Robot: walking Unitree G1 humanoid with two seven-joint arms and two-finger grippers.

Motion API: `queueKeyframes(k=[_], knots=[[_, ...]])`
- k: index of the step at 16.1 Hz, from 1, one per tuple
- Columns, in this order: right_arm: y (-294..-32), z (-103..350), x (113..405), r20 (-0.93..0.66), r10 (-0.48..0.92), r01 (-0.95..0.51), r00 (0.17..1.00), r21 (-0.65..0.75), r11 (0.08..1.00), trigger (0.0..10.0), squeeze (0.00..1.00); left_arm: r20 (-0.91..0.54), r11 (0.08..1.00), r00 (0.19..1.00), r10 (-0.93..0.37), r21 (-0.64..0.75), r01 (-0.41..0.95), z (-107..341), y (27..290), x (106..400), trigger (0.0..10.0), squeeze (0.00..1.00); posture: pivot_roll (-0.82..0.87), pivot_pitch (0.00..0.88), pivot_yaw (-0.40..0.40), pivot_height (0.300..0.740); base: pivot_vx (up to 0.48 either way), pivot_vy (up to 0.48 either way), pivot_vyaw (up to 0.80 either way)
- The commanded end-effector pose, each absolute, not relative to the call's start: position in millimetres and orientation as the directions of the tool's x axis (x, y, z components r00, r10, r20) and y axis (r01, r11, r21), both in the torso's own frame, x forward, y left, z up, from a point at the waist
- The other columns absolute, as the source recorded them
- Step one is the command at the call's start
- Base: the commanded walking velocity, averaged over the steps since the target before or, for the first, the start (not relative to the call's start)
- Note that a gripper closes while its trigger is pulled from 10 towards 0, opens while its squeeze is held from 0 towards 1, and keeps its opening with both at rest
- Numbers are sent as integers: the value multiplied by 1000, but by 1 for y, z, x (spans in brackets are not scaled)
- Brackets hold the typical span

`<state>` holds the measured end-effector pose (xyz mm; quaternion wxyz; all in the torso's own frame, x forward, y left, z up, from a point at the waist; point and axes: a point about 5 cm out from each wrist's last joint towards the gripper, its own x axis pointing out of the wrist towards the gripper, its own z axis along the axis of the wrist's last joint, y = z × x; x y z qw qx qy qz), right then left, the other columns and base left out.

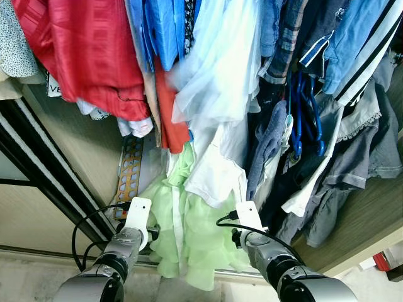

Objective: Clean up the room

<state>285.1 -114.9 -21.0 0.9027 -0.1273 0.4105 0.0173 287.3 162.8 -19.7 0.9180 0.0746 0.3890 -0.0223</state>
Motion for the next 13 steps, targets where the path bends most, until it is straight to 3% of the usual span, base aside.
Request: queueKeyframes(k=[1, 7, 13], knots=[[-88, 4, 308, -652, 131, -154, 747, 21, 988, 10000, 0, -601, 948, 793, -101, -300, -106, -5, 126, 303, 10000, 0, 101, 14, -44, 740, 0, 0, 0], [-87, -4, 300, -703, 83, -156, 706, -40, 987, 10000, 0, -696, 982, 708, -117, -188, -22, -14, 121, 294, 10000, 0, 97, 8, -36, 740, 0, 0, 0], [-86, 1, 305, -670, 96, -151, 736, -24, 988, 10000, 0, -674, 980, 731, -103, -194, -41, -11, 123, 298, 10000, 0, 98, 0, -36, 740, 0, 0, 0]])
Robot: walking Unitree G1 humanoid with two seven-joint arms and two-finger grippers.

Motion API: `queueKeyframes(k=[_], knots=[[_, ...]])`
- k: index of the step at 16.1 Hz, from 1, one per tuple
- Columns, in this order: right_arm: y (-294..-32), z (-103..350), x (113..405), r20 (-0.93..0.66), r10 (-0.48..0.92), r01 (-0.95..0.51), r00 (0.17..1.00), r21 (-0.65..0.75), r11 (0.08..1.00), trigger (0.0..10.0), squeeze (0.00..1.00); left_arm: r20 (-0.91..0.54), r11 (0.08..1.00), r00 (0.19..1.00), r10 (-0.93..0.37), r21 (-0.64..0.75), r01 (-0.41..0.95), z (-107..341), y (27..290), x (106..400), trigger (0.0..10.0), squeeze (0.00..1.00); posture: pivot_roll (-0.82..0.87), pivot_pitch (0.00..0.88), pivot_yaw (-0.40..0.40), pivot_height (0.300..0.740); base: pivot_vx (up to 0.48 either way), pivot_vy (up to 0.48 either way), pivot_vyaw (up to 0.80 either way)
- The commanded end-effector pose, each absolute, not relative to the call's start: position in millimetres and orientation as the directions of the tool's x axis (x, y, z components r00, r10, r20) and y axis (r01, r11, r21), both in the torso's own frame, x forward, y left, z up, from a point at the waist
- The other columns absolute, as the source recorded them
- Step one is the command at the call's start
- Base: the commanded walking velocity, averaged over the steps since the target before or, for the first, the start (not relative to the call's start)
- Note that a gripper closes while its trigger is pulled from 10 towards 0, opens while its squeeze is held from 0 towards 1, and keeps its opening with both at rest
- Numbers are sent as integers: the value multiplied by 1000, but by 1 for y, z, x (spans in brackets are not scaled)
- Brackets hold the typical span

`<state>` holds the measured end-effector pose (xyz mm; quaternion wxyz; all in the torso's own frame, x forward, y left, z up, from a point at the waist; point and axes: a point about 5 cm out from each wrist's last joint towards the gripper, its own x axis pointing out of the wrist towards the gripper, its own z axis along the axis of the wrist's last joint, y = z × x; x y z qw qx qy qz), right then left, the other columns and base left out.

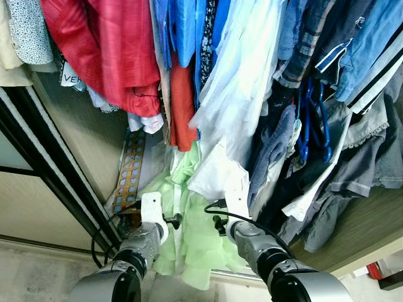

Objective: Clean up the room

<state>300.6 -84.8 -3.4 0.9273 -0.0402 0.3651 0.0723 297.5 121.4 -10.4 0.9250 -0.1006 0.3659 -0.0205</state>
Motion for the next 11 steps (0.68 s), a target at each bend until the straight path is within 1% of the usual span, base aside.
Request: queueKeyframes(k=[1, 2, 3, 5, 6, 7, 8, 9, 10, 11], knots=[[-85, 4, 308, -657, 118, -159, 745, -2, 987, 10000, 0, -629, 980, 772, -88, -192, -45, -3, 127, 305, 10000, 0, 100, 0, -34, 740, 0, 0, 0], [-85, 8, 312, -641, 144, -158, 754, 36, 987, 10000, 0, -586, 979, 806, -79, -200, -50, 4, 131, 311, 10000, 0, 98, 0, -35, 740, 0, 0, 0], [-87, 10, 314, -633, 124, -150, 765, 13, 989, 10000, 0, -576, 972, 815, -72, -222, -71, 7, 133, 314, 10000, 0, 98, 0, -35, 740, 0, 0, 0], [-86, 24, 326, -566, 128, -163, 815, -12, 987, 10000, 0, -478, 989, 869, -128, -126, 77, 25, 138, 328, 10000, 0, 92, 10, -36, 740, 0, 0, 0], [-80, 32, 331, -528, 172, -187, 832, 25, 982, 10000, 0, -435, 971, 881, -186, -216, 98, 31, 142, 332, 10000, 0, 92, 13, -35, 740, 0, 0, 0], [-79, 37, 334, -506, 191, -199, 841, 39, 979, 10000, 0, -402, 964, 892, -209, -239, 118, 36, 147, 335, 10000, 0, 91, 19, -33, 740, 0, 0, 0], [-80, 41, 338, -490, 198, -201, 849, 47, 978, 10000, 0, -373, 962, 900, -226, -231, 146, 41, 155, 337, 10000, 0, 93, 21, -34, 740, 0, 0, 0], [-84, 47, 343, -463, 208, -209, 861, 51, 977, 10000, 0, -344, 963, 910, -230, -218, 161, 46, 167, 338, 10000, 0, 93, 27, -33, 740, 0, 0, 0], [-93, 54, 347, -422, 201, -199, 884, 47, 979, 10000, 0, -305, 956, 911, -278, -185, 230, 49, 178, 336, 10000, 0, 86, 43, -31, 740, 0, 0, 0], [-99, 56, 349, -404, 197, -199, 893, 38, 979, 10000, 0, -275, 946, 908, -316, -169, 277, 52, 182, 333, 10000, 0, 86, 43, -31, 740, 0, 0, 0]])
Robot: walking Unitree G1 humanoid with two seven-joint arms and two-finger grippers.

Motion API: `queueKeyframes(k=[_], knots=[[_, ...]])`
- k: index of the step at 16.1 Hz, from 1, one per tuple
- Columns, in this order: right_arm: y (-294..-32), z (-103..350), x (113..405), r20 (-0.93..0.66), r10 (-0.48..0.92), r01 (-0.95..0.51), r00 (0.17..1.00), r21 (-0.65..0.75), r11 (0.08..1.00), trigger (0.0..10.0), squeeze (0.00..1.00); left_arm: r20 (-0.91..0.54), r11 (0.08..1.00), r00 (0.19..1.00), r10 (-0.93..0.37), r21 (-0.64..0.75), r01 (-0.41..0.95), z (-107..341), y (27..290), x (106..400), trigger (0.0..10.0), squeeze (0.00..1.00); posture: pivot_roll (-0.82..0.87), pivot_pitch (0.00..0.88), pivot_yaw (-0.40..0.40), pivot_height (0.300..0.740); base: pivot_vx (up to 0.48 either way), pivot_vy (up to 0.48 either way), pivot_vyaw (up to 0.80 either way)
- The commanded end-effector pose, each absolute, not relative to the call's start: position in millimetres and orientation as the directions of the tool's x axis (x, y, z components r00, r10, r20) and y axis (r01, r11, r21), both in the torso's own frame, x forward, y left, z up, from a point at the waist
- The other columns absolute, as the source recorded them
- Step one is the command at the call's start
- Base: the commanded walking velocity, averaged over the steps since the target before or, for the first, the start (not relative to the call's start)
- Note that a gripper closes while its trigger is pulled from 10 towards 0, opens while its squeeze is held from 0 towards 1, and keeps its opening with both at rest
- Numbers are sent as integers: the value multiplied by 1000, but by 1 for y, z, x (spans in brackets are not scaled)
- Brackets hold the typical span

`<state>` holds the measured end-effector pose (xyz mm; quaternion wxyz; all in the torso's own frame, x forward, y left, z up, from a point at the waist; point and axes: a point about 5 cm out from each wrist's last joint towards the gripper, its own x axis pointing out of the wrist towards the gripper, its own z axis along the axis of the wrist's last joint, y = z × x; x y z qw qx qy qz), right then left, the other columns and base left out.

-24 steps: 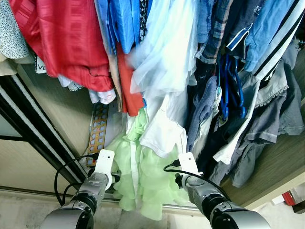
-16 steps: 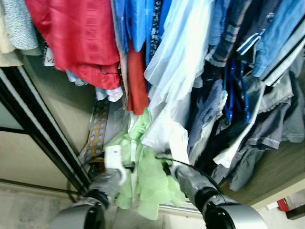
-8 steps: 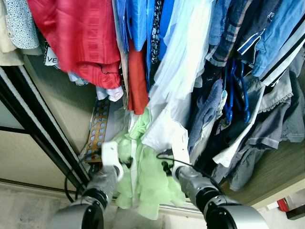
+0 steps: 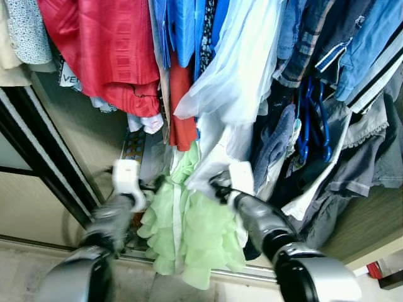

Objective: Clean up the room

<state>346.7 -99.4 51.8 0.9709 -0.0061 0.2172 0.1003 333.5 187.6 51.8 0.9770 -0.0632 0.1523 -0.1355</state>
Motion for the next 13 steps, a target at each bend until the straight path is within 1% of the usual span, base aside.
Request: queueKeyframes(k=[1, 3, 4, 5, 6, 7, 8, 9, 11, 12, 13], knots=[[-110, 57, 348, -366, 185, -189, 912, 26, 982, 10000, 0, -245, 932, 902, -357, -158, 326, 49, 185, 325, 10000, 0, 77, 64, -30, 740, 0, 0, 0], [-124, 56, 343, -313, 173, -180, 934, 6, 984, 10000, 0, -199, 917, 898, -392, -161, 365, 48, 187, 310, 10000, 0, 73, 76, -26, 740, 0, 0, 0], [-130, 58, 338, -258, 180, -194, 949, -31, 981, 10000, 0, -171, 916, 903, -395, -151, 372, 49, 187, 298, 10000, 0, 68, 84, -24, 740, 0, 0, 0], [-136, 63, 330, -178, 202, -211, 963, -31, 977, 10000, 0, -133, 920, 913, -385, -138, 367, 53, 187, 284, 10000, 0, 63, 96, -22, 740, 0, 0, 0], [-143, 68, 315, -122, 211, -215, 970, -19, 976, 10000, 0, -109, 915, 912, -395, -131, 381, 54, 183, 259, 10000, 0, 63, 101, -24, 740, 0, 0, 0], [-150, 71, 300, -102, 215, -216, 971, 5, 976, 10000, 0, -89, 915, 916, -391, -147, 376, 58, 180, 239, 10000, 0, 58, 99, -21, 740, 0, 0, 0], [-153, 74, 281, -75, 288, -287, 955, 25, 958, 10000, 0, -37, 937, 946, -322, -154, 313, 68, 184, 227, 10000, 0, 53, 78, -18, 740, 0, 0, 0], [-156, 73, 269, -88, 314, -313, 945, 26, 949, 10000, 0, -38, 950, 973, -230, -226, 215, 79, 193, 225, 10000, 0, 48, 69, -18, 740, 0, 0, 0], [-161, 74, 263, -92, 309, -312, 947, -23, 950, 10000, 0, 4, 956, 969, -245, -165, 243, 94, 199, 227, 10000, 0, 50, 49, -43, 740, 0, 0, 0], [-165, 81, 263, -90, 271, -277, 958, -51, 960, 10000, 0, 19, 962, 972, -234, -142, 234, 105, 205, 232, 10000, 0, 42, 46, -50, 740, 0, 0, 0], [-165, 85, 262, -94, 258, -265, 962, -77, 961, 10000, 0, 10, 960, 974, -227, -163, 226, 111, 205, 233, 10000, 0, 27, 47, -53, 740, 0, 0, 0]])
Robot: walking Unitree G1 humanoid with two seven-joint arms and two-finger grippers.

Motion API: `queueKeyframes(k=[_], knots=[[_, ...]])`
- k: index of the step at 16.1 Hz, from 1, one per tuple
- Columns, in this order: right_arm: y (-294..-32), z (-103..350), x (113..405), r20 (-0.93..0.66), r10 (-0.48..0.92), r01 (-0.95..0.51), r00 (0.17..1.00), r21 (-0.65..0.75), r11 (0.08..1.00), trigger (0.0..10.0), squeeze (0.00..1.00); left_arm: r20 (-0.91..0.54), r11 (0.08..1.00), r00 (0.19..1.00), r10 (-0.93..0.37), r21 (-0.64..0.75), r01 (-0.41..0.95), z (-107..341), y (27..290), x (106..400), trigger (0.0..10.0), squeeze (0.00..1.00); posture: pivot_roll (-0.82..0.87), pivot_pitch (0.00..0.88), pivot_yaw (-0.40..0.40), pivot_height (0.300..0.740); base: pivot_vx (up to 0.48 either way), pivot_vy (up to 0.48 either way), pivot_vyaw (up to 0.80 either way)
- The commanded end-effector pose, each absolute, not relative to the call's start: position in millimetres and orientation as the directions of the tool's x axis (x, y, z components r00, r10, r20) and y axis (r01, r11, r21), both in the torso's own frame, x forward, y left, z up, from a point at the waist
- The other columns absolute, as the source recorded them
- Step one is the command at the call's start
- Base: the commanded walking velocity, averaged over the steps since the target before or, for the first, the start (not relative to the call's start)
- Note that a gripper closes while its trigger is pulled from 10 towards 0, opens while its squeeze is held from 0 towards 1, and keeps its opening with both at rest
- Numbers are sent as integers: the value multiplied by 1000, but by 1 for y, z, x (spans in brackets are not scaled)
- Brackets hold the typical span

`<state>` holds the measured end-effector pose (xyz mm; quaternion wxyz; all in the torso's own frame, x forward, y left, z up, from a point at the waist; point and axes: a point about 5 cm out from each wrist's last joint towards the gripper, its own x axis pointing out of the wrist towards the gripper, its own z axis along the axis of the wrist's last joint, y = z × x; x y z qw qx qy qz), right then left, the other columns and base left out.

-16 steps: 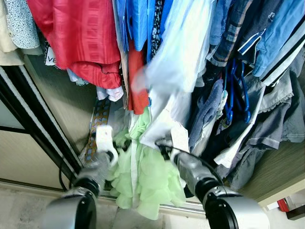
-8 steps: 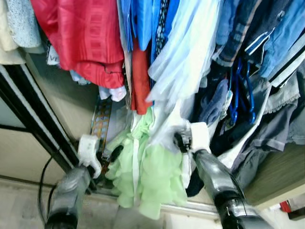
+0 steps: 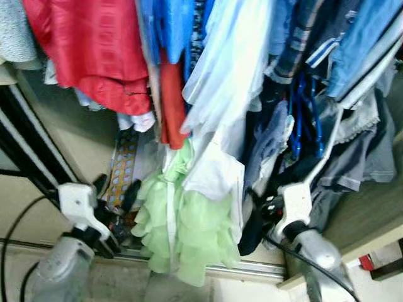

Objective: Clean up the room

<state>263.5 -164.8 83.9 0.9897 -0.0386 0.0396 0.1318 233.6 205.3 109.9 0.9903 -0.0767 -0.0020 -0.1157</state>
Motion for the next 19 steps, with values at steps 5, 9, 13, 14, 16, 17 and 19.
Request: queueKeyframes(k=[5, 9, 13, 14, 16, 17, 19], knots=[[-156, 84, 260, -139, 234, -228, 962, 57, 972, 10000, 0, 38, 938, 944, -327, -106, 329, 117, 171, 224, 10000, 0, 22, 50, -25, 740, 0, 0, 0], [-142, 89, 264, -173, 355, -367, 919, -43, 929, 10000, 0, -85, 881, 877, -473, -41, 471, 104, 166, 223, 10000, 0, 36, 60, -64, 740, 0, 0, 0], [-130, 108, 273, -95, 419, -427, 903, -100, 899, 10000, 0, -90, 870, 865, -493, -35, 492, 105, 161, 241, 10000, 0, 16, 62, -68, 740, 0, 0, 0], [-129, 108, 269, -101, 422, -427, 901, -32, 904, 10000, 0, -95, 892, 887, -452, -67, 447, 102, 162, 238, 10000, 0, 12, 67, -67, 740, 0, 0, 0], [-133, 105, 262, -93, 372, -373, 923, 10, 928, 10000, 0, -93, 918, 914, -396, -66, 391, 98, 165, 228, 10000, 0, 7, 79, -64, 740, 0, 0, 0], [-137, 103, 259, -107, 318, -321, 942, -11, 947, 10000, 0, -107, 918, 912, -396, -74, 390, 95, 166, 219, 10000, 0, 10, 93, -53, 740, 0, 0, 0], [-148, 106, 254, -72, 246, -252, 967, -103, 962, 10000, 0, -132, 938, 929, -346, -72, 340, 93, 178, 199, 10000, 0, -13, 118, -31, 740, 0, 0, 0]])
